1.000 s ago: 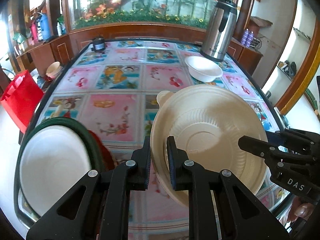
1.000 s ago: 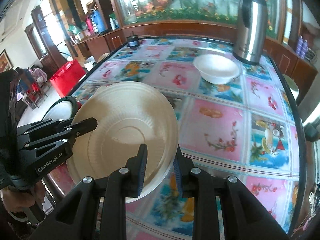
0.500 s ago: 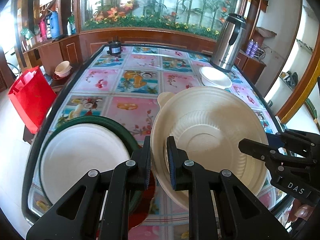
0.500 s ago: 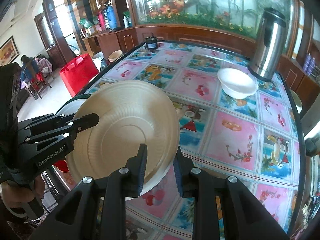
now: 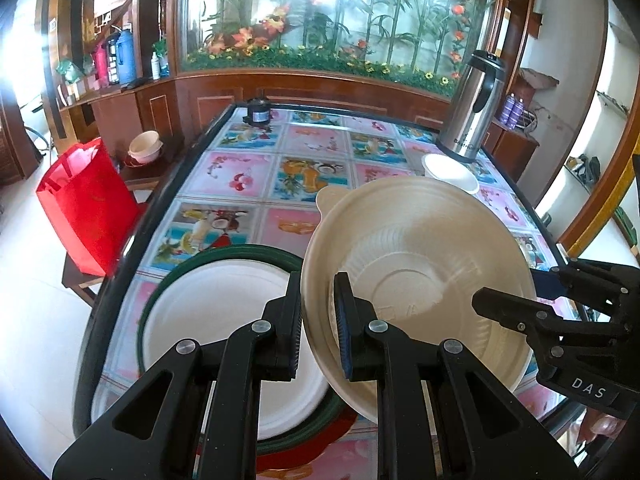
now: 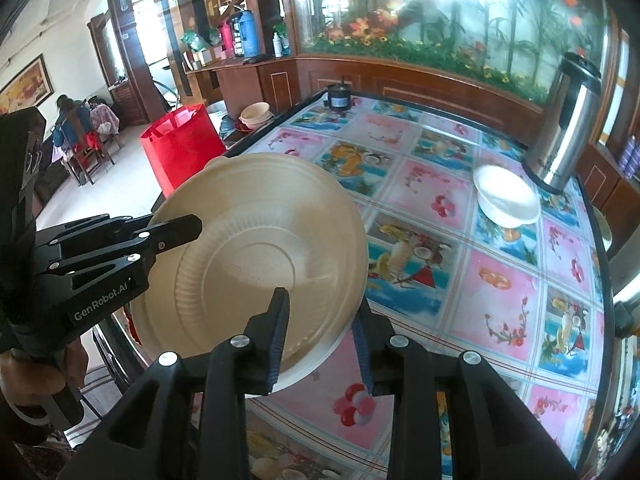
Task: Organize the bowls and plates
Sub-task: 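Lift the beige bowl with both tools and carry it over the stack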
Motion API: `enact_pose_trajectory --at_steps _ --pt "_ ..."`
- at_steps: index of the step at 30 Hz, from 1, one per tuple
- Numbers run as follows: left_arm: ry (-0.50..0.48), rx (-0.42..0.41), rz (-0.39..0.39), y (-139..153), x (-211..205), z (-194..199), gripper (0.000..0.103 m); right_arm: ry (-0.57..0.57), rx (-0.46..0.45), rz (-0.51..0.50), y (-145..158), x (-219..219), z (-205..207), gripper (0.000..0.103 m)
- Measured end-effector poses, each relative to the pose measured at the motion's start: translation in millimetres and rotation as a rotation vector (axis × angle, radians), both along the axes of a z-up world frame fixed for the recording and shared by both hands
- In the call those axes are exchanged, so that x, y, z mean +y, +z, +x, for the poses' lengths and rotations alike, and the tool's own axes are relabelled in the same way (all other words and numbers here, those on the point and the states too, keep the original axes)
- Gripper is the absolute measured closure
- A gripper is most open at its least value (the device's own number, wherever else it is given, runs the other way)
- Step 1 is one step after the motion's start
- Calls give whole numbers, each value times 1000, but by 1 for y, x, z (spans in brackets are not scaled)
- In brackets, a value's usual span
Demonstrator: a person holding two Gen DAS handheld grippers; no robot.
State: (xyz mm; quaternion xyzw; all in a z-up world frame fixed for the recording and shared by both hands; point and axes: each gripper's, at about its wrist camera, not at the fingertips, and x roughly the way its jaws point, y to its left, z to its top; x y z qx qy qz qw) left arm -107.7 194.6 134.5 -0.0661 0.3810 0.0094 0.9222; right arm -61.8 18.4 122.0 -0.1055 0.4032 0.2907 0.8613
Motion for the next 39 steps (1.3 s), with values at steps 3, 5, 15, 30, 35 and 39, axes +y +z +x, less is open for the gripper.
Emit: enact_pose_trajectory --at_steps 3,5,15,30,35,39 --pt "7 2 -7 1 9 -2 88 12 -5 -5 2 7 -2 68" --pt "13 1 -5 1 15 -3 88 23 -7 -8 3 13 -4 67" --pt "58 9 6 -2 51 -16 88 83 -4 -17 1 52 -7 66" --pt "147 99 12 -46 93 -19 88 180 79 -81 -37 109 0 62" --pt "166 96 48 -54 94 -18 88 190 99 -105 -48 118 2 63" --pt "161 104 56 -61 91 -16 88 185 114 -104 -52 117 5 63"
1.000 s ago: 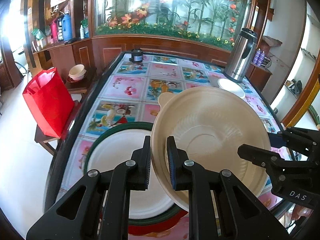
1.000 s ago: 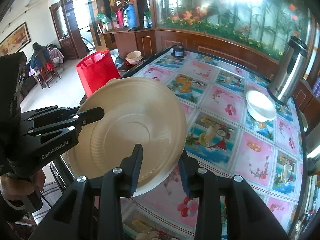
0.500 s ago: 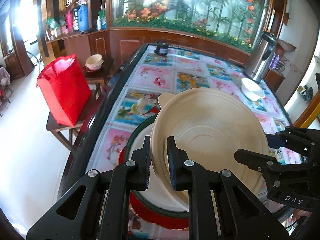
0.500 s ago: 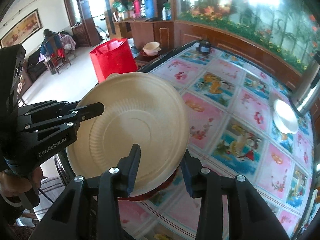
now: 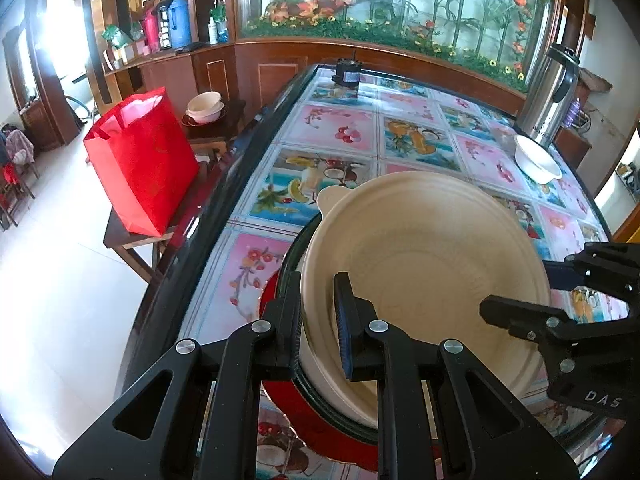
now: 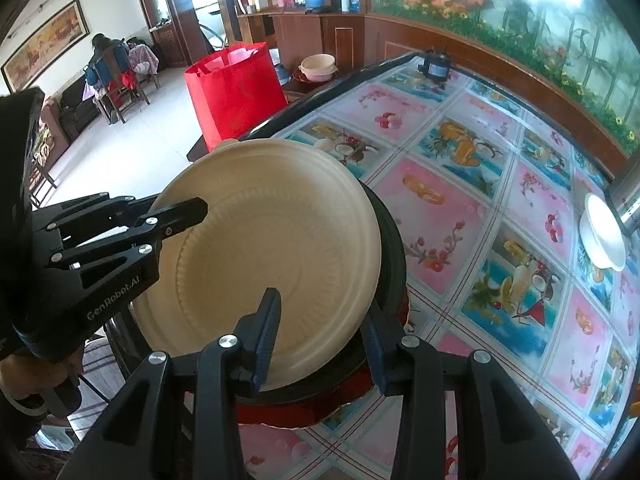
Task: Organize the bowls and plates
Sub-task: 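Lift the beige bowl with both tools and carry it over the stack, then lower the beige bowl into the green basin and open both tools, then withdraw both tools and move them toward the white bowl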
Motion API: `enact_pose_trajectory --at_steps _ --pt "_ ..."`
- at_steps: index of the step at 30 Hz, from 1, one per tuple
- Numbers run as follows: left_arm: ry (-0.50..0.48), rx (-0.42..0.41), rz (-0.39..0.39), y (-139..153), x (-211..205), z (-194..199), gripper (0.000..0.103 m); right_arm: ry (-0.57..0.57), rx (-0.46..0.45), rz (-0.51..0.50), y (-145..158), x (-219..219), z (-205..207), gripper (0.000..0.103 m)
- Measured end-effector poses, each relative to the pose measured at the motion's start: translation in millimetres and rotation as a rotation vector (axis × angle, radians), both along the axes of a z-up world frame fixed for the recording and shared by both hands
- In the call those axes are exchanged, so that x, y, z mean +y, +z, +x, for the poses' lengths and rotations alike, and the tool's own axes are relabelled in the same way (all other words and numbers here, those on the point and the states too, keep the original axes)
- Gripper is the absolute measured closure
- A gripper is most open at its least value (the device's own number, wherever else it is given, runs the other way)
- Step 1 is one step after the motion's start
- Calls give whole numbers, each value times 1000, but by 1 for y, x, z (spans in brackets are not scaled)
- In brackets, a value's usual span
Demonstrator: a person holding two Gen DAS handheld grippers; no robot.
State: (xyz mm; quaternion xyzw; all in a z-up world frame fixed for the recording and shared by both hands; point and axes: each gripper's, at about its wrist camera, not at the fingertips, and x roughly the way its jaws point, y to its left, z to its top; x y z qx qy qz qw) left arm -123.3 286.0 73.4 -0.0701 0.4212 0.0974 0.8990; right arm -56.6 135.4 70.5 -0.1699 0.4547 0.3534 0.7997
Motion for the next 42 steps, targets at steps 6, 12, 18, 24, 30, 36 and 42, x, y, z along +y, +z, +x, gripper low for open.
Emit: enact_pose_trajectory --at_steps 6,12,18,24,30,36,42 --pt "2 -14 46 -1 -4 0 88 -8 13 19 0 -6 0 62" --pt "7 -27 103 -3 -11 1 88 -18 13 59 8 -14 0 60" --pt "28 -82 145 8 -13 -4 66 -31 10 76 10 -22 1 54" --pt "43 -157 154 23 -12 -10 47 -53 22 125 12 -36 3 48" --pt "16 -158 135 28 -24 -3 47 -79 19 138 13 -49 5 46" --pt "-20 -160 122 30 -42 3 47 -103 10 143 15 -60 4 42" --pt "-49 -158 108 31 -57 9 47 -140 -1 151 16 -74 8 40"
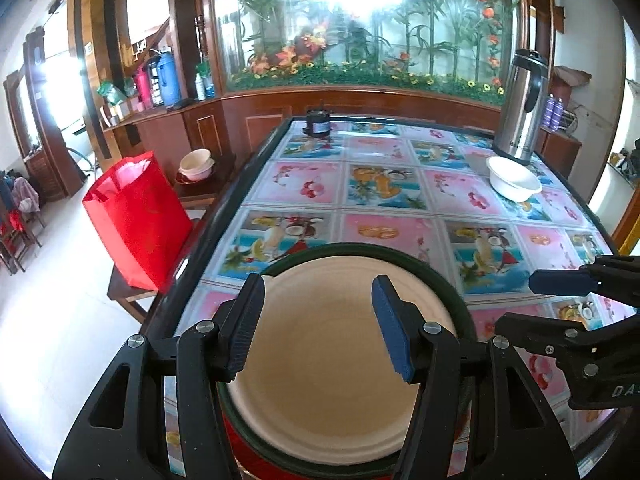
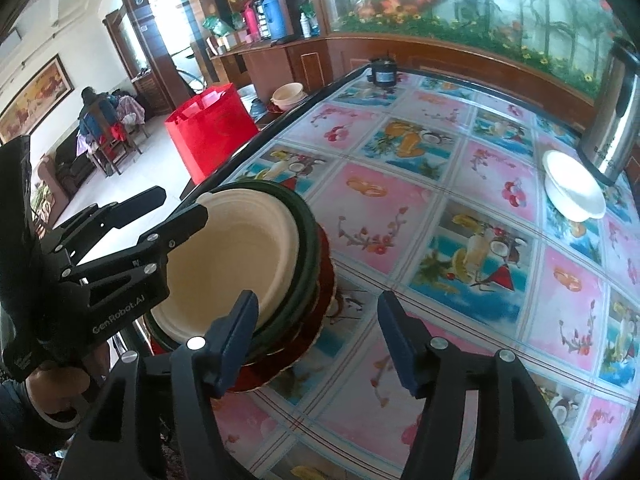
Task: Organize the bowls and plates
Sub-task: 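Withdraw both tools and move them toward the white bowl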
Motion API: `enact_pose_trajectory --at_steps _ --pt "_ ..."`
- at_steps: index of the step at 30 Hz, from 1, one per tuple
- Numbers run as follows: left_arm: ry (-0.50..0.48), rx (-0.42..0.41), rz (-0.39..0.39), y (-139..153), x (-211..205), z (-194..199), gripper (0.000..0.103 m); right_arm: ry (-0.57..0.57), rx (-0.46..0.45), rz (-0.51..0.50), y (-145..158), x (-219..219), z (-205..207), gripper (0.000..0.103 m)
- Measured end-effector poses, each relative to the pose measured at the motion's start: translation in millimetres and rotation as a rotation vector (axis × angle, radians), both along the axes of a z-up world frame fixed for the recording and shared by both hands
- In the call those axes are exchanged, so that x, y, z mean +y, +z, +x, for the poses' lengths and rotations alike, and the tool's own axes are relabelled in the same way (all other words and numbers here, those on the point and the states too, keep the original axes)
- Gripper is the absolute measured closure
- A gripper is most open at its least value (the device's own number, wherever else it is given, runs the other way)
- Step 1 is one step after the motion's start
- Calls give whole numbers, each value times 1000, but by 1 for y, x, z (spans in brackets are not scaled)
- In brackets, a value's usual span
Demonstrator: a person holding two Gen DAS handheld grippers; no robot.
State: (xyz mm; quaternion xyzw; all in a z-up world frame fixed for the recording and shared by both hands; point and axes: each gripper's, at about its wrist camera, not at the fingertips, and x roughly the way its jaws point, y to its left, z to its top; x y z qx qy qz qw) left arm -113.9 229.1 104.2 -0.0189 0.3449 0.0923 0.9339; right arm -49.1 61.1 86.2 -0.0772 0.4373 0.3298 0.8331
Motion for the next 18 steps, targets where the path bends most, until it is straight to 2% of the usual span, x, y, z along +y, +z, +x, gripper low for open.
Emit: enact_pose_trajectory --at_steps 18 --pt "-112 34 -23 0 -57 25 47 -127 16 14 -5 -54 14 31"
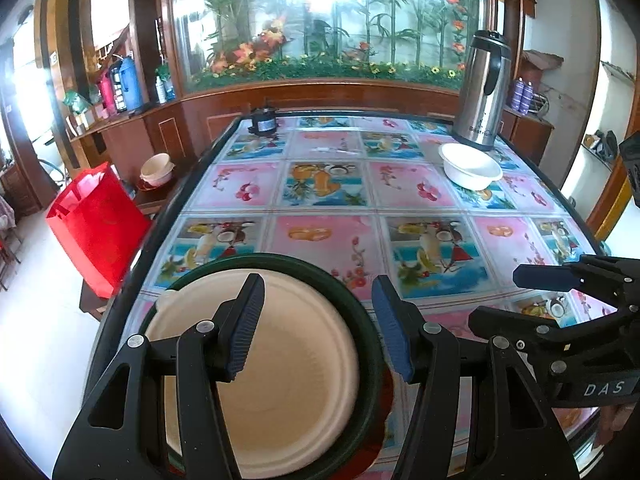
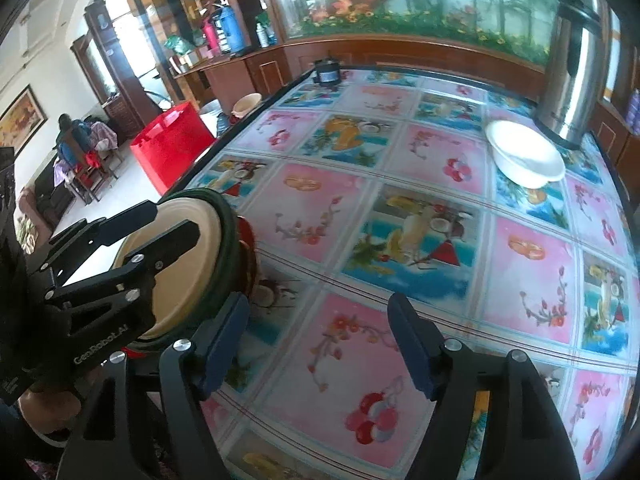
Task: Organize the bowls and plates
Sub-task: 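Withdraw both tools and move them toward the white bowl, then close both tools on the rim of the white bowl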
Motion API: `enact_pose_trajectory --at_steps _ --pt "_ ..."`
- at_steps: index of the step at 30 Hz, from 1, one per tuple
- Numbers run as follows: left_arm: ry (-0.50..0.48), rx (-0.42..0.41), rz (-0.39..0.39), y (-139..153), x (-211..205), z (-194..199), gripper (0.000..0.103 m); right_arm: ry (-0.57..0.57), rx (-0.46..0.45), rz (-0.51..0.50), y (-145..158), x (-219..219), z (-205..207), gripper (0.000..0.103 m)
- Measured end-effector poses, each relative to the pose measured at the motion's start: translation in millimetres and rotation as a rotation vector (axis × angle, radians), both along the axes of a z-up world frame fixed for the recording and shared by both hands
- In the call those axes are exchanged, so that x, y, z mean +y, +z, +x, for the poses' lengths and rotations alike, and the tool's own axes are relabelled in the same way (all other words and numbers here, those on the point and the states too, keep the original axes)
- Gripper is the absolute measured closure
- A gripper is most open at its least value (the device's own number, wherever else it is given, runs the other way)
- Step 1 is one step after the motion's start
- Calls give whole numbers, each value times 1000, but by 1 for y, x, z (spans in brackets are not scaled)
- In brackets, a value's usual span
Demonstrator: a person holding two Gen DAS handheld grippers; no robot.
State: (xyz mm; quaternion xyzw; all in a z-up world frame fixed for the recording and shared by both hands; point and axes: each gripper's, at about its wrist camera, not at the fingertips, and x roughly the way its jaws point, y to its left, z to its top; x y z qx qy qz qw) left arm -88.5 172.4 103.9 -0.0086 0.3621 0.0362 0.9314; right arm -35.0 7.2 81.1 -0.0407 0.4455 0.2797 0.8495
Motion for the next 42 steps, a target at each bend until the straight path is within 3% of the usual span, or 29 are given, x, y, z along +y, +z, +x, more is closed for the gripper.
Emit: enact_pose_trajectory --at_steps 20,29,42 --pt "-104 69 -46 -3 -73 56 47 -142 45 -29 -14 -79 43 30" --pt "-116 125 -116 -5 -110 120 47 -237 26 -29 -4 -123 87 29" --pt "-17 182 -217 -20 -145 229 47 -344 51 58 -10 -174 179 29"
